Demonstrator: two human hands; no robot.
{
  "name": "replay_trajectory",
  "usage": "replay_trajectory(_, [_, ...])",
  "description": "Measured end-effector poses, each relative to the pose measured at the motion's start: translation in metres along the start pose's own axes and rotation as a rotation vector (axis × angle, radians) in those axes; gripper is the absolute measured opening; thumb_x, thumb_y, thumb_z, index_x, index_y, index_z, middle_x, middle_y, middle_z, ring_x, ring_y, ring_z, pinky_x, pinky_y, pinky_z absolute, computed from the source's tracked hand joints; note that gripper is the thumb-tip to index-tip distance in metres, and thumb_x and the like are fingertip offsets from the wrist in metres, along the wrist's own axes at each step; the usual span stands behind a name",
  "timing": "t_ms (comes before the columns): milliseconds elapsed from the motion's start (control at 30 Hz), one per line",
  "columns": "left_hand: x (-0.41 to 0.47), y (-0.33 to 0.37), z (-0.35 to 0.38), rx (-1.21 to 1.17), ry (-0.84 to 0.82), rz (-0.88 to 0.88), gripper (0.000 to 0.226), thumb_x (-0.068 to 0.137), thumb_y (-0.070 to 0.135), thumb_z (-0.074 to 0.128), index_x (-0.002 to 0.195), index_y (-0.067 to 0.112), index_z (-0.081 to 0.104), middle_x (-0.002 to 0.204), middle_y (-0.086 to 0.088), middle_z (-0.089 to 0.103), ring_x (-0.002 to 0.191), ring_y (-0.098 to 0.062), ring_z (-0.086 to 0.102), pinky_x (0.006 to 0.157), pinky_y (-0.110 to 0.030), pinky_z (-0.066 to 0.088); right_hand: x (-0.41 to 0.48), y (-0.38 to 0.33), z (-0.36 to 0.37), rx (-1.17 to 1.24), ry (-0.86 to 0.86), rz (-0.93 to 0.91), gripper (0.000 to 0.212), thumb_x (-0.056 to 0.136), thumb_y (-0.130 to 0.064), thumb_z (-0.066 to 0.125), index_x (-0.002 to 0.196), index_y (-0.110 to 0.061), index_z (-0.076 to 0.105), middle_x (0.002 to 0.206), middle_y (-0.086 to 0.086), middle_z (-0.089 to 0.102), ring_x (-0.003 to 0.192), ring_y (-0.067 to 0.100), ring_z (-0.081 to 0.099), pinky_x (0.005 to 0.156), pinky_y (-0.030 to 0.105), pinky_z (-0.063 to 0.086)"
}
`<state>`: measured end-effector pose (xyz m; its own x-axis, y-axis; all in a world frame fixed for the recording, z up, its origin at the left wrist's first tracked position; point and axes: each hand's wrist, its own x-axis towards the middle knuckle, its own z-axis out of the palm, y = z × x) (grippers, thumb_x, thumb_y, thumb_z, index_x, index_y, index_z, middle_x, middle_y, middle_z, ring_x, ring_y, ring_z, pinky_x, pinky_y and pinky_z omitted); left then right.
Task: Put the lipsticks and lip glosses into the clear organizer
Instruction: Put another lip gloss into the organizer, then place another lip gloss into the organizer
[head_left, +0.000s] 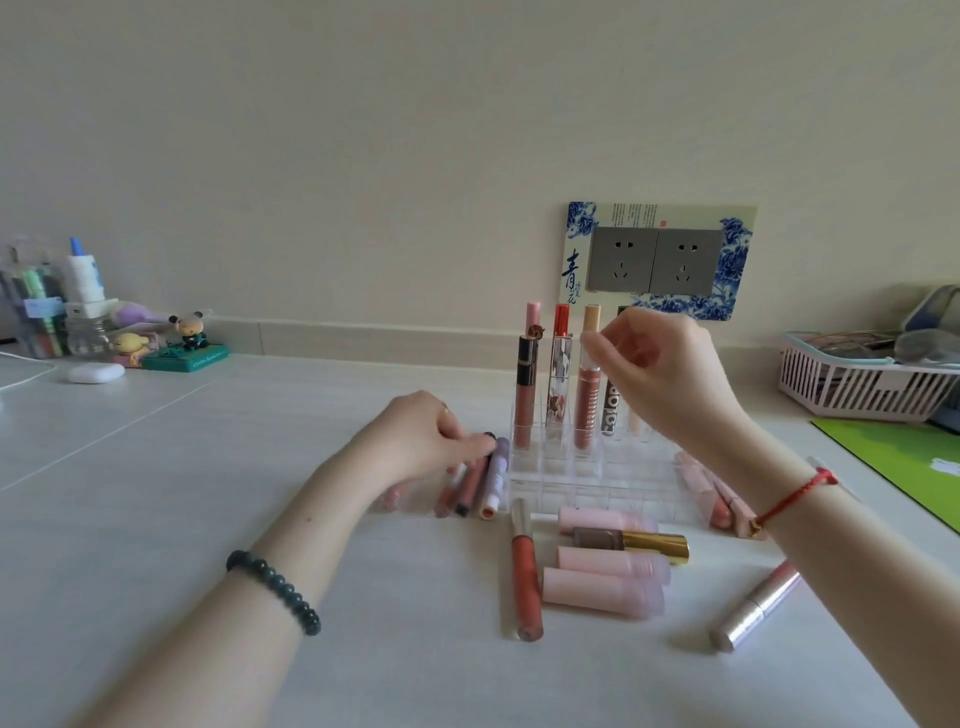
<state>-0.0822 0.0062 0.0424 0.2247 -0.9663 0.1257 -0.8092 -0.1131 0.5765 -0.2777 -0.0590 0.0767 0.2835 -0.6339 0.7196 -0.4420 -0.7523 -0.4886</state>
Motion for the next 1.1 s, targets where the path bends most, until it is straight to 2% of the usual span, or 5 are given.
replay_trajectory(233, [-0.011, 0.022, 0.036, 0.36, -0.147, 0.029, 0.049, 0.071, 0.065, 0.048, 0.055, 0.018, 0.057, 0.034, 0.015, 0.053, 0.051, 0.007, 0.047, 0.104, -0.039, 0.034, -0.04, -0.001, 0.002, -0.097, -0.285, 0.029, 0.018, 0.082, -0.035, 0.055, 0.073, -0.021, 0.061, 0.056, -0.008, 0.056, 0.041, 0.003, 0.045, 0.043, 0.012, 0.035])
replay_trajectory(500, [-0.021, 0.032, 0.047, 0.463, -0.14, 0.003, 0.076, 0.081, 0.056, 0.047, 0.129, -0.003, 0.04, 0.074, 0.0, 0.053, 0.097, -0.015, 0.06, 0.105, -0.032, 0.032, -0.056, 0.002, 0.009, -0.178, -0.357, 0.068, 0.019, 0.085, -0.035, 0.054, 0.08, -0.021, 0.065, 0.056, -0.008, 0.057, 0.047, 0.005, 0.044, 0.044, 0.013, 0.035])
replay_trajectory(700, [-0.022, 0.03, 0.041, 0.417, -0.135, 0.021, 0.052, 0.074, 0.053, 0.047, 0.098, 0.011, 0.066, 0.047, 0.007, 0.052, 0.074, -0.01, 0.065, 0.107, -0.034, 0.028, -0.059, 0.007, 0.008, -0.116, -0.335, 0.104, 0.015, 0.085, -0.033, 0.056, 0.073, -0.024, 0.061, 0.053, -0.005, 0.057, 0.043, 0.006, 0.045, 0.044, 0.015, 0.038])
replay_trajectory(867, [-0.019, 0.035, 0.016, -0.032, -0.084, 0.006, 0.036, 0.079, 0.038, 0.059, 0.053, 0.013, 0.06, 0.04, 0.002, 0.058, 0.037, -0.013, 0.053, 0.045, -0.022, 0.047, -0.056, 0.004, 0.005, 0.039, -0.279, 0.113, 0.014, 0.084, -0.026, 0.059, 0.073, -0.019, 0.063, 0.052, -0.005, 0.055, 0.045, 0.004, 0.046, 0.047, 0.011, 0.039])
replay_trajectory(1100, [-0.018, 0.041, 0.004, -0.432, 0.249, 0.279, 0.026, 0.08, 0.034, 0.062, 0.071, 0.011, 0.069, 0.055, -0.003, 0.067, 0.043, -0.012, 0.06, 0.042, -0.021, 0.048, -0.056, -0.002, 0.007, 0.215, -0.336, 0.112, 0.023, 0.081, -0.031, 0.061, 0.1, -0.019, 0.065, 0.078, -0.013, 0.065, 0.067, -0.001, 0.059, 0.064, 0.015, 0.051])
